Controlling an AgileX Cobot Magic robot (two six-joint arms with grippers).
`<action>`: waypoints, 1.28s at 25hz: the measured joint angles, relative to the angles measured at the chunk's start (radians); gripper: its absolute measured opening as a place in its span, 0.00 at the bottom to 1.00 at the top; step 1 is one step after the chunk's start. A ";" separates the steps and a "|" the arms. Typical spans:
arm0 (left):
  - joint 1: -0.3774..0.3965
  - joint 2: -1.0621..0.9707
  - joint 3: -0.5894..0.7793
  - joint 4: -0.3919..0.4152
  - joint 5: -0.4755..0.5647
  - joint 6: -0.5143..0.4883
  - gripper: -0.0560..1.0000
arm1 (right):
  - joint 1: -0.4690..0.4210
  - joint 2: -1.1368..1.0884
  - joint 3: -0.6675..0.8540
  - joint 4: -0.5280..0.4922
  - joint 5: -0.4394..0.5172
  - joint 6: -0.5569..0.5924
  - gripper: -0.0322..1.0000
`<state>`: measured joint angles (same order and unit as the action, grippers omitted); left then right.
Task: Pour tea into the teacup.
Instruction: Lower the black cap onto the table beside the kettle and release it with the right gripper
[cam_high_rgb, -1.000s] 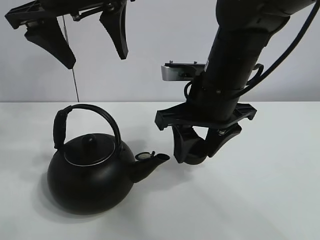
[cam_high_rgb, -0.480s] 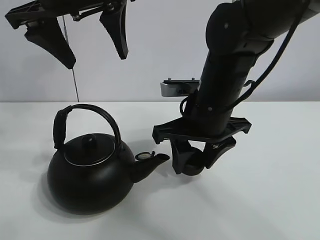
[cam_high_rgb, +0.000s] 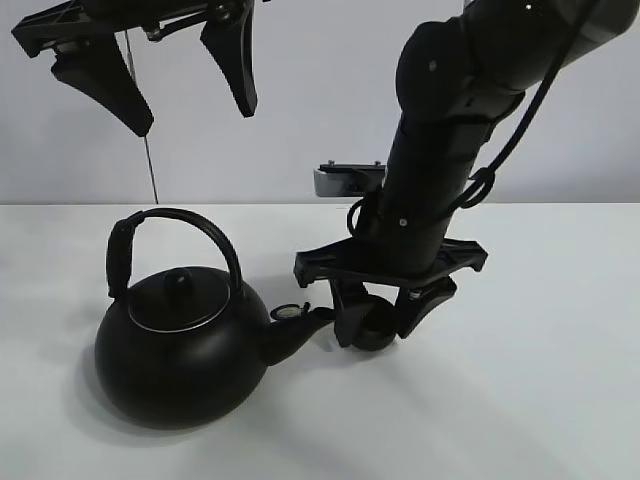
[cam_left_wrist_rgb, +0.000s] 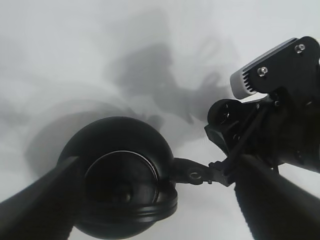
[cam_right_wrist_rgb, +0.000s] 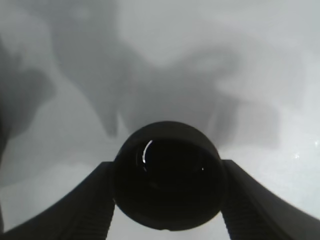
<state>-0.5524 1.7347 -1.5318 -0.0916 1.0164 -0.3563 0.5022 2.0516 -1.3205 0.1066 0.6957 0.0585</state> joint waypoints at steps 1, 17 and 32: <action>0.000 0.000 0.000 0.000 0.000 0.000 0.62 | 0.000 0.009 0.000 0.004 0.000 0.001 0.42; 0.000 0.000 0.000 0.000 -0.013 0.000 0.62 | 0.000 0.019 -0.001 0.023 0.012 0.001 0.43; 0.000 0.000 0.000 0.000 -0.017 0.000 0.62 | 0.000 -0.011 -0.001 0.036 0.042 0.001 0.51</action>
<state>-0.5524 1.7347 -1.5318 -0.0916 0.9991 -0.3563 0.5022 2.0404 -1.3217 0.1427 0.7378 0.0592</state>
